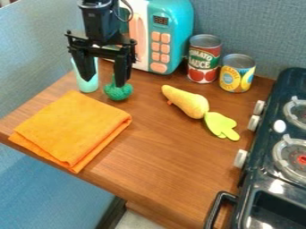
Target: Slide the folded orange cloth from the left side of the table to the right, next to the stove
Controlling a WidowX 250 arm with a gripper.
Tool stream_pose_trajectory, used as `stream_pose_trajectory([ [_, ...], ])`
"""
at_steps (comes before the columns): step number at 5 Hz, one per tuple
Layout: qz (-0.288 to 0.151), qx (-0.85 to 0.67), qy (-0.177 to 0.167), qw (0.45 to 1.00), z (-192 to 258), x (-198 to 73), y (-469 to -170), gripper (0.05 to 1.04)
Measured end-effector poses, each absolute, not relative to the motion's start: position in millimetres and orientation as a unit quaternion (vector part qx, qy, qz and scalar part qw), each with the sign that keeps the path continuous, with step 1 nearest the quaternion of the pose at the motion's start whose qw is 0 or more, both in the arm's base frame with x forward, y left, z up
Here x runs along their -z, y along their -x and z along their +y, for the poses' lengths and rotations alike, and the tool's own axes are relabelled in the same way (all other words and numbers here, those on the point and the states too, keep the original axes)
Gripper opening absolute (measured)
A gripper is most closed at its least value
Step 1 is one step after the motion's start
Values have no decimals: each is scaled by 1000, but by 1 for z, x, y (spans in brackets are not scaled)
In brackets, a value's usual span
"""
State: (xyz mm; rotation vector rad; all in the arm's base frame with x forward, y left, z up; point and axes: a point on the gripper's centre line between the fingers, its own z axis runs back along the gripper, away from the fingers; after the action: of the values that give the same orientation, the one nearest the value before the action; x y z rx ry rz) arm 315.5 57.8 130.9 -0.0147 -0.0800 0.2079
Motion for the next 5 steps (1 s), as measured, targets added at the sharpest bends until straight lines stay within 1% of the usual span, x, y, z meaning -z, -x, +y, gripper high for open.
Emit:
stream_pose_trajectory([
  [1,-25,-104,9,994,58,-123,-314,1001],
  [2,46,-67,-12,997,66,-94,-312,1001],
  [3,108,-36,-35,993,78,-75,-312,1001],
  [4,151,-16,-84,985,96,-59,-315,1001],
  [5,207,-10,-114,972,108,-46,-309,1001],
])
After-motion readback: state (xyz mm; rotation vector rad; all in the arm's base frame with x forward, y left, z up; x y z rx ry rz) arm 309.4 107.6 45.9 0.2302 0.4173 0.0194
